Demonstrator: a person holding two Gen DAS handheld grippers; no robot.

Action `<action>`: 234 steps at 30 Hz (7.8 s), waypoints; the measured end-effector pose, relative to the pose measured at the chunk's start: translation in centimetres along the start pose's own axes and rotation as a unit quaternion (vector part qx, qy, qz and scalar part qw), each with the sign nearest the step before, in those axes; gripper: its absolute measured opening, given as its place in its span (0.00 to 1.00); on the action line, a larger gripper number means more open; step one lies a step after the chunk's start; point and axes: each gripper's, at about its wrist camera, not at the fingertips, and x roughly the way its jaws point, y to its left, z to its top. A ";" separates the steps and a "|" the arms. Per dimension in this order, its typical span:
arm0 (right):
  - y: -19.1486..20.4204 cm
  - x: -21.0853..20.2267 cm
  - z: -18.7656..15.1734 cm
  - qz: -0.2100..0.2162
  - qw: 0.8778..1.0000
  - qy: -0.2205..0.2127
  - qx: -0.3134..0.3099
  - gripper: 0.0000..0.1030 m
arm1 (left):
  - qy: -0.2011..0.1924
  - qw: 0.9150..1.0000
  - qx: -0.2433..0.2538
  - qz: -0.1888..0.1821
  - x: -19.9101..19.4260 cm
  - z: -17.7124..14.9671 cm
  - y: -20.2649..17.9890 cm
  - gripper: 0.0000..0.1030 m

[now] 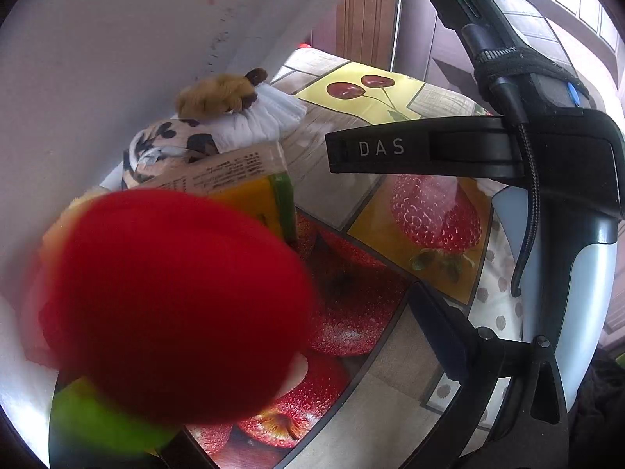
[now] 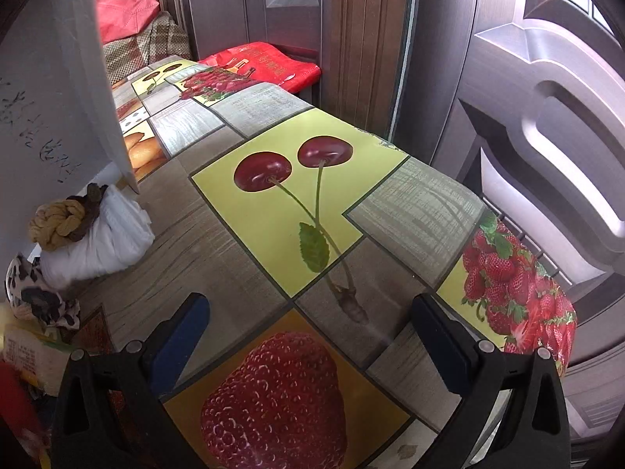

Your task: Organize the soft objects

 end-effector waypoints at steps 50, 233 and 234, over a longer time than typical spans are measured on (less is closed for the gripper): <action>-0.1 -0.1 0.0 0.000 1.000 0.000 0.000 1.00 | 0.000 1.000 0.001 -0.001 -0.1 0.0 0.1 0.99; 20.5 -15.1 -11.6 0.450 0.796 -0.233 -0.331 0.61 | -0.206 0.886 -0.278 0.308 -15.7 -14.4 25.0 0.26; 21.1 -15.0 -11.6 0.448 0.798 -0.230 -0.331 0.61 | -0.202 0.886 -0.285 0.304 -15.6 -14.5 25.4 0.26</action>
